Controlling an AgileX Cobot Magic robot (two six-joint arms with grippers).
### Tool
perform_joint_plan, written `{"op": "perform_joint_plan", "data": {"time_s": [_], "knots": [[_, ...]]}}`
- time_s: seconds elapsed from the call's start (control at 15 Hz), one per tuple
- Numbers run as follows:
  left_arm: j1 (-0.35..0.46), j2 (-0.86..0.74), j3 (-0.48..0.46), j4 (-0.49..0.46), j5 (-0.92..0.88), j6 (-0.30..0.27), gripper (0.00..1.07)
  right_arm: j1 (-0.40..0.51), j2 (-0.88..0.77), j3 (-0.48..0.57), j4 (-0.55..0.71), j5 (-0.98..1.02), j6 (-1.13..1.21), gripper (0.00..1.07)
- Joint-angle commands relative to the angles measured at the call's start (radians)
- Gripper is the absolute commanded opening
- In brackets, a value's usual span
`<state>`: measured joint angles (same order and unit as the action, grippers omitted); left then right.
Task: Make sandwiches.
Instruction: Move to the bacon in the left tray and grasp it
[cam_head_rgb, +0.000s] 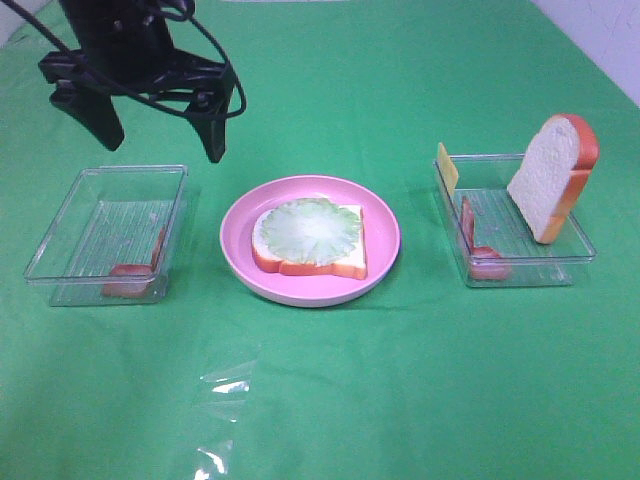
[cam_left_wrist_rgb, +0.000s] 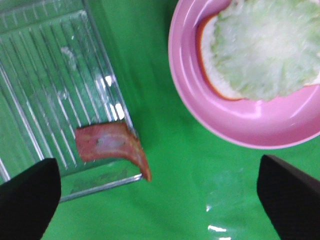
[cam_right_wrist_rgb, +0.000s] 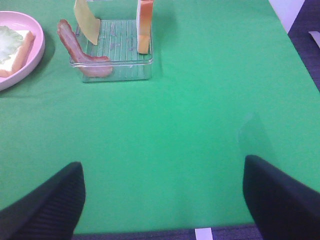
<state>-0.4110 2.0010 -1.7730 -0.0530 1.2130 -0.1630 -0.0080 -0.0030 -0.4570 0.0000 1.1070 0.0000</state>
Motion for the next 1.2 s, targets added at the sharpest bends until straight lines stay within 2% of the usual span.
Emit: {"op": "perform_joint_plan", "data": {"time_s": [0.07, 0.27, 0.6, 0.87, 1.2], "knots": [[-0.002, -0.009, 0.101, 0.046, 0.109, -0.060, 1.02, -0.001, -0.028, 0.004, 0.000, -0.006, 0.000, 0.84], [-0.002, -0.008, 0.145, 0.083, 0.076, -0.090, 1.02, -0.001, -0.028, 0.004, 0.000, -0.006, 0.000, 0.84], [-0.005, -0.002, 0.144, -0.008, 0.007, -0.076, 1.01, -0.001, -0.028, 0.004, 0.000, -0.006, 0.000, 0.84], [-0.006, 0.063, 0.144, 0.000, 0.012, -0.067, 1.01, -0.001, -0.028, 0.004, 0.000, -0.006, 0.000, 0.84], [-0.006, 0.142, 0.144, 0.053, 0.000, -0.067, 1.00, -0.001, -0.028, 0.004, 0.000, -0.006, 0.000, 0.84]]}}
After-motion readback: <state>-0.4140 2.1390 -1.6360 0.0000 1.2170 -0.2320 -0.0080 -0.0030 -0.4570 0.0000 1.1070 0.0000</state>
